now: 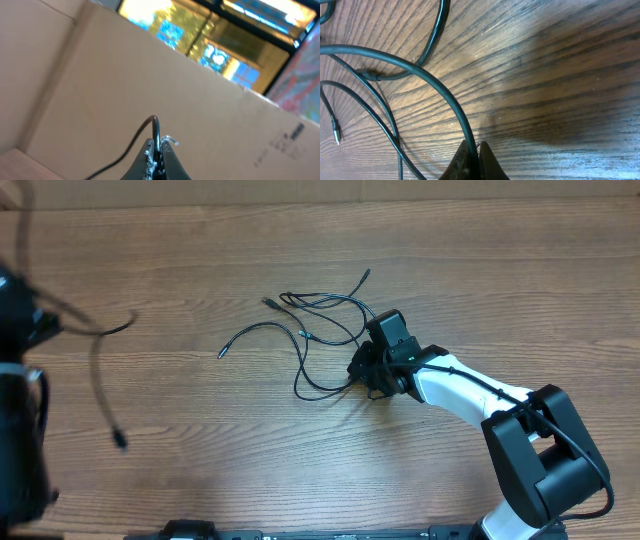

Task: Untangle cables
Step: 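Pull the left gripper far left, dragging one black cable off the table center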

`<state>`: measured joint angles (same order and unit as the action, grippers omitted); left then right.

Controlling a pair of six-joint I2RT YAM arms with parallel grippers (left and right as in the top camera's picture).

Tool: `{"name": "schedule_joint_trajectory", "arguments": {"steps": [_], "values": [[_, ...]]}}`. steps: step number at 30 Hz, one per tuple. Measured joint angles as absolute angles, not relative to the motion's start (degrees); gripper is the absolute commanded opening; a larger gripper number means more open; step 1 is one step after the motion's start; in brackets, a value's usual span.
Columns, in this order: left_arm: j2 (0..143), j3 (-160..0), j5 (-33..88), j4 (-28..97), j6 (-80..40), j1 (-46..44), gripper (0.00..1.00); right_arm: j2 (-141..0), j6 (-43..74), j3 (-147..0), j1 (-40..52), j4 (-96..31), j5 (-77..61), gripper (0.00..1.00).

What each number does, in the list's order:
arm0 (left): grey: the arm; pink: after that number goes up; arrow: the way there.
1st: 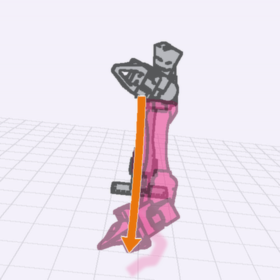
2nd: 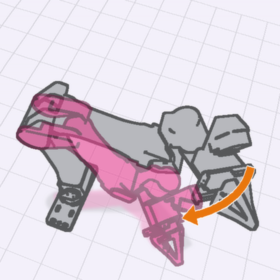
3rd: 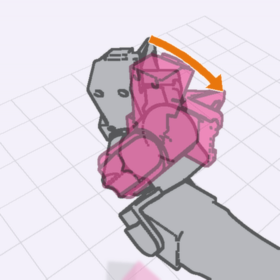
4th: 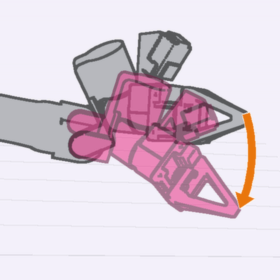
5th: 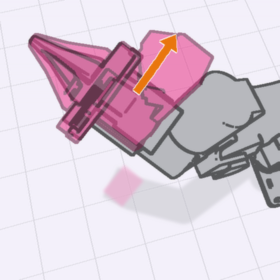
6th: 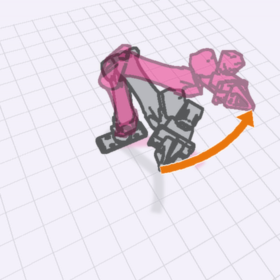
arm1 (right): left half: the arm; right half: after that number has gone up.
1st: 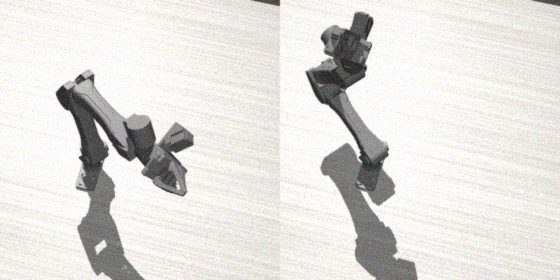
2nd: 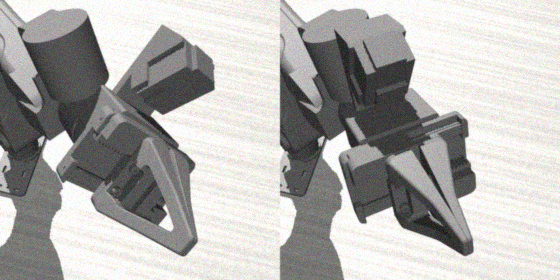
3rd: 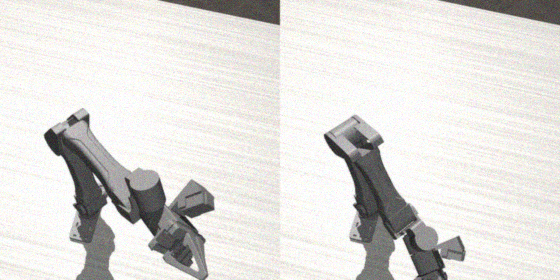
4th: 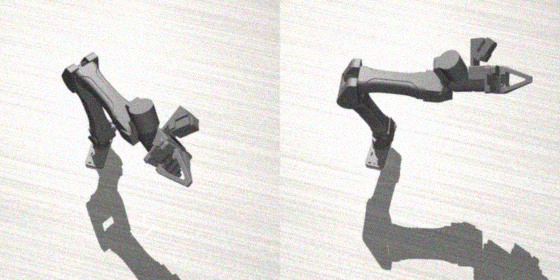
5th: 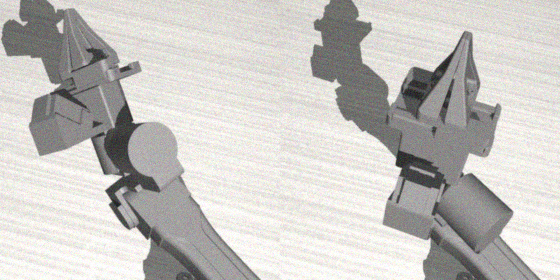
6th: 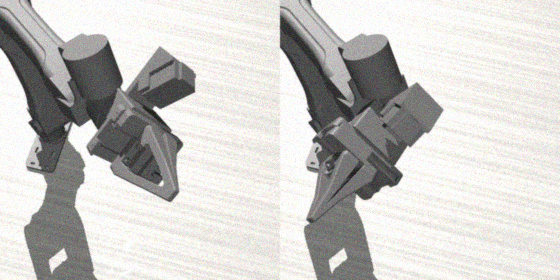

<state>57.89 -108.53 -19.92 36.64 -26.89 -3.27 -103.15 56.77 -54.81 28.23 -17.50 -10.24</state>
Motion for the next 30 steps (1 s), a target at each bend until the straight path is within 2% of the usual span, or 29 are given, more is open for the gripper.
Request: {"name": "schedule_joint_trajectory", "arguments": {"steps": [8,12,16,21,25,30], "values": [[60.86,-108.73,-25.67,46.37,-26.89,-3.27,0.04,-103.15,56.77,-54.81,28.23,-17.37,-10.15,0.05],[68.05,-108.73,-26.26,48.90,-26.74,-3.27,0.04,-103.15,56.77,-54.81,28.23,-17.39,-10.09,0.05],[77.87,-108.53,-25.06,46.11,-24.34,-2.15,0.04,-103.15,56.77,-54.81,28.23,-17.43,-10.04,0.07],[89.56,-107.98,-16.64,40.27,-19.73,3.77,0.04,-103.15,56.80,-54.81,28.23,-17.54,-10.07,0.09],[94.45,-107.42,-8.16,38.94,-19.35,11.81,0.04,-103.15,56.77,-54.81,28.23,-17.50,-10.07,0.10],[96.77,-107.28,11.53,35.66,-21.15,25.78,0.04,-103.15,56.80,-54.81,28.23,-17.52,-10.04,0.11]]}}
